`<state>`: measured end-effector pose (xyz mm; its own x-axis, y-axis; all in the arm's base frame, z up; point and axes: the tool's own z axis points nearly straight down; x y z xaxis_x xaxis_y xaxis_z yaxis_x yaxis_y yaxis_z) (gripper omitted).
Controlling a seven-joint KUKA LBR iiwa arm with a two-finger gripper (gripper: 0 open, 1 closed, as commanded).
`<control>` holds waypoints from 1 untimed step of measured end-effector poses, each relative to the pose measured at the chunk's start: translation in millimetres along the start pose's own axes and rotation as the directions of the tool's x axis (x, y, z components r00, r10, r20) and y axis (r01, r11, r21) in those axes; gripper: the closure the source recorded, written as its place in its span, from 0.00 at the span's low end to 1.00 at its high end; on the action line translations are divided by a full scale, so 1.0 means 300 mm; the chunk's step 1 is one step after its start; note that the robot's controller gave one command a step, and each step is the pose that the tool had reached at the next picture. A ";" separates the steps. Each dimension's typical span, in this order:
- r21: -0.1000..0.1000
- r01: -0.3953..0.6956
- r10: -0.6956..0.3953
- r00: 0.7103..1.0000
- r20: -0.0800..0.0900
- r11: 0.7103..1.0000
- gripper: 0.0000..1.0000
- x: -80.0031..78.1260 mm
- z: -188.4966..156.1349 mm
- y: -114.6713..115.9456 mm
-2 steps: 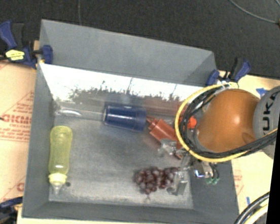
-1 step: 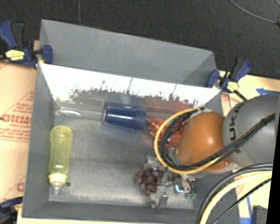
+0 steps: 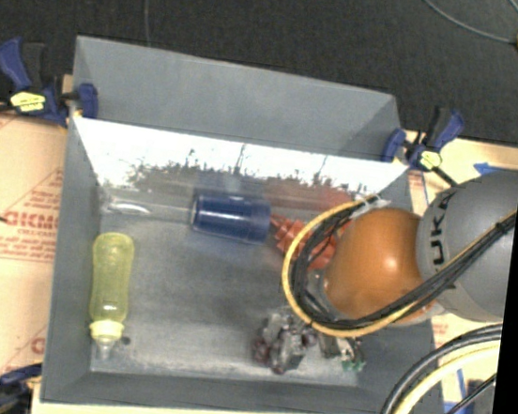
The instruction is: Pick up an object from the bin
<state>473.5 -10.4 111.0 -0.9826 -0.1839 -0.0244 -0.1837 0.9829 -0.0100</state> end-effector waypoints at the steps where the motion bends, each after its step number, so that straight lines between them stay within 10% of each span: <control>1: 0.000 0.001 -0.001 1.000 0.000 1.000 1.00 0.000 0.000 0.000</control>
Offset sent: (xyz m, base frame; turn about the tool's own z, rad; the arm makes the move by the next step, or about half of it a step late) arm 0.0025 -0.0056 0.1130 -0.0016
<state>473.5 -10.4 110.9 -0.9824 -0.1850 -0.0243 -0.1848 0.9827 -0.0102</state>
